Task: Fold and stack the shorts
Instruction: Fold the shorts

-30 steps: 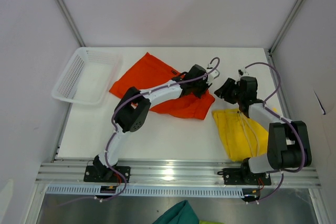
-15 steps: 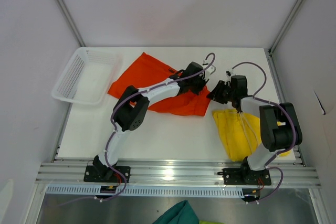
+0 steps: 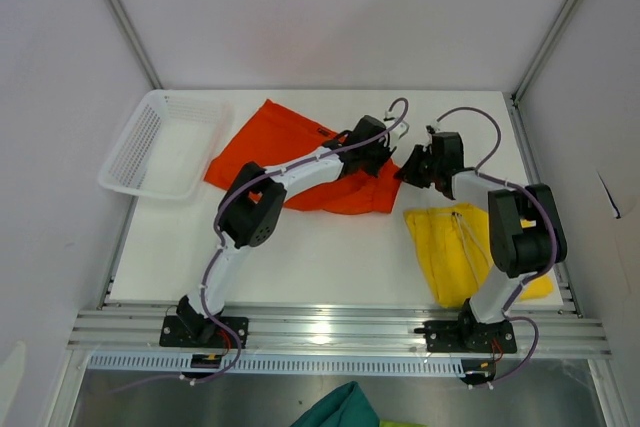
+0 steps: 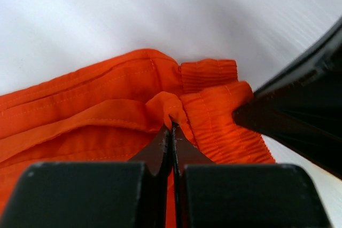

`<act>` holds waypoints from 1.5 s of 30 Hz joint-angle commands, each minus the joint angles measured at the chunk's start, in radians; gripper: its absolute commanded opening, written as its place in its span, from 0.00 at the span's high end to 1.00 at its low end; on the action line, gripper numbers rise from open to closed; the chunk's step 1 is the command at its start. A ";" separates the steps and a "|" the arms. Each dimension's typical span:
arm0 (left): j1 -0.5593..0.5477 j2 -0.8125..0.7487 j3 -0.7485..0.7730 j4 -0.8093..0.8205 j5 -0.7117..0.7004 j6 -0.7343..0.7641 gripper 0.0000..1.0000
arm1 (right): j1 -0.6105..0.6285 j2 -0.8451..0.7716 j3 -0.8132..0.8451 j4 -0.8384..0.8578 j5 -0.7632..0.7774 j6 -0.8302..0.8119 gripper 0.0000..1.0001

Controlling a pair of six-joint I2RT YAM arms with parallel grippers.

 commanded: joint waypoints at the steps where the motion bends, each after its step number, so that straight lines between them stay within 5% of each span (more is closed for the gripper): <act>1: -0.002 0.035 0.064 -0.033 -0.005 -0.026 1.00 | 0.005 0.076 0.118 -0.096 0.101 -0.019 0.88; 7: -0.002 0.066 0.089 -0.054 0.004 -0.041 1.00 | -0.004 0.109 0.156 -0.208 0.181 0.001 0.84; 11: -0.002 0.079 0.104 -0.059 0.023 -0.041 1.00 | -0.019 0.096 0.146 -0.199 0.146 0.013 0.44; 14: -0.002 0.090 0.110 -0.070 0.023 -0.039 1.00 | -0.050 0.018 0.080 -0.136 0.078 0.030 0.24; 18: -0.002 0.095 0.117 -0.076 0.036 -0.041 1.00 | -0.079 -0.050 0.026 -0.112 -0.028 0.046 0.15; 26: -0.002 0.095 0.112 -0.082 0.047 -0.072 1.00 | -0.094 0.025 -0.023 -0.008 -0.238 0.113 0.13; 36: -0.002 0.096 0.112 -0.090 0.061 -0.078 1.00 | -0.091 0.137 -0.003 0.000 -0.273 0.141 0.13; 42: -0.002 0.098 0.109 -0.091 0.064 -0.081 1.00 | -0.078 0.175 0.003 0.020 -0.304 0.170 0.19; 45: 0.000 0.099 0.112 -0.093 0.067 -0.082 1.00 | -0.074 0.174 -0.008 0.048 -0.325 0.190 0.32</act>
